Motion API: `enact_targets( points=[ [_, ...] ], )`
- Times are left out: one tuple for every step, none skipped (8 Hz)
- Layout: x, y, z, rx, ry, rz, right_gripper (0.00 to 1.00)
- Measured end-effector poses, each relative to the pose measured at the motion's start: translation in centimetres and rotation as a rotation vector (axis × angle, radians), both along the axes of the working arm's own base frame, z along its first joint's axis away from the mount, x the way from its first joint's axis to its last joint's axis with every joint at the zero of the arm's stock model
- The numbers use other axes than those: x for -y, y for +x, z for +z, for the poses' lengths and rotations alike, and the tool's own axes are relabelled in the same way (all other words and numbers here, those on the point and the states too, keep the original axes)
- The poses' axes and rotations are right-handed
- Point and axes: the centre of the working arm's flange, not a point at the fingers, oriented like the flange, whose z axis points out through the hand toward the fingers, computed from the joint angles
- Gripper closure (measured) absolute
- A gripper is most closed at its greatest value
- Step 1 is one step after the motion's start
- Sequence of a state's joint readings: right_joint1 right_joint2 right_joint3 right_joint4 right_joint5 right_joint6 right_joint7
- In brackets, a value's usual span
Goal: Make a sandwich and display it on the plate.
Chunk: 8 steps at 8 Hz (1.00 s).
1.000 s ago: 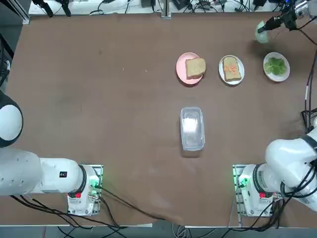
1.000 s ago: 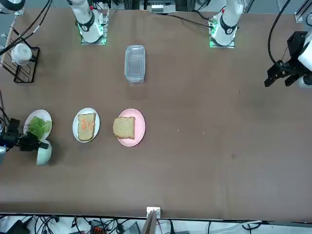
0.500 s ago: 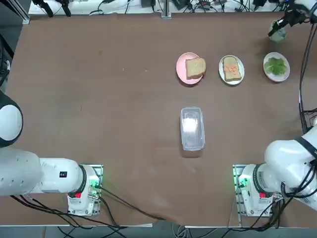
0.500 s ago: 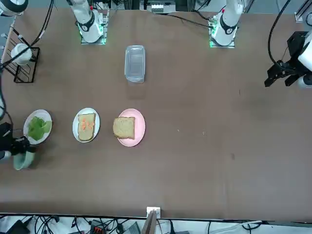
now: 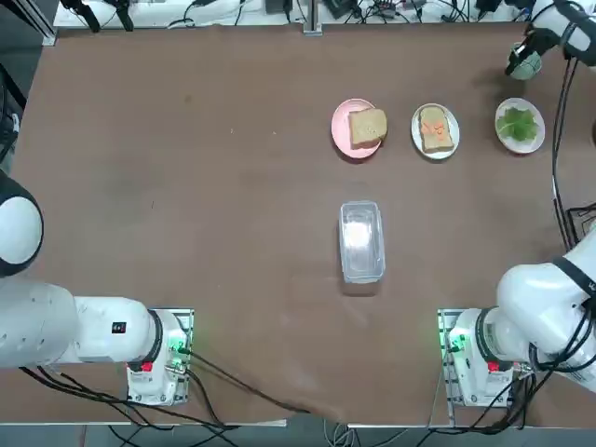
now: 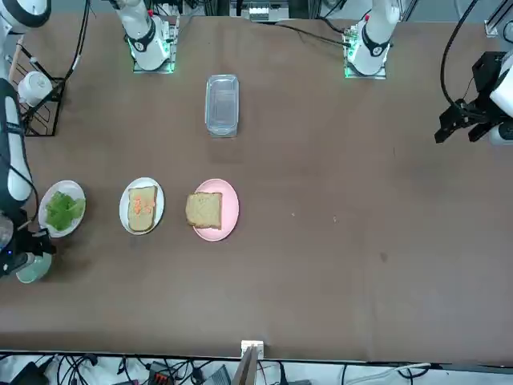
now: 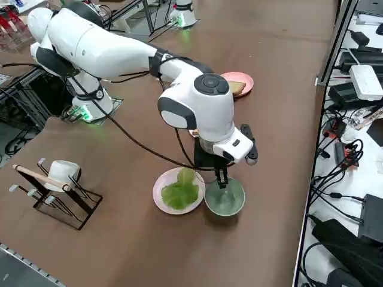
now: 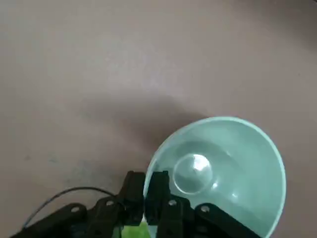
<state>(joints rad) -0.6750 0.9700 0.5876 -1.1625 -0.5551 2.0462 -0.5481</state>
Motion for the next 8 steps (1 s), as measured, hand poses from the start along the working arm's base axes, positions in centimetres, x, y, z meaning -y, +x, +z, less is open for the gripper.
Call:
enact_targets(
  points=[
    [-0.4,0.3,-0.8,0.010,-0.017,0.010,0.95],
    [-0.7,0.5,-1.4,0.012,-0.025,0.016,0.93],
    [-1.1,0.6,-1.8,0.013,-0.026,0.019,0.89],
    [-1.4,0.7,-1.9,0.014,-0.025,0.010,0.81],
    [-1.7,0.8,-1.8,0.016,-0.026,-0.002,0.65],
    [-1.7,0.8,-1.6,0.019,-0.027,-0.007,0.48],
    [-1.5,0.8,-1.1,0.018,-0.032,-0.011,0.30],
    [-1.3,0.7,-0.1,0.003,-0.039,-0.016,0.09]
  ],
)
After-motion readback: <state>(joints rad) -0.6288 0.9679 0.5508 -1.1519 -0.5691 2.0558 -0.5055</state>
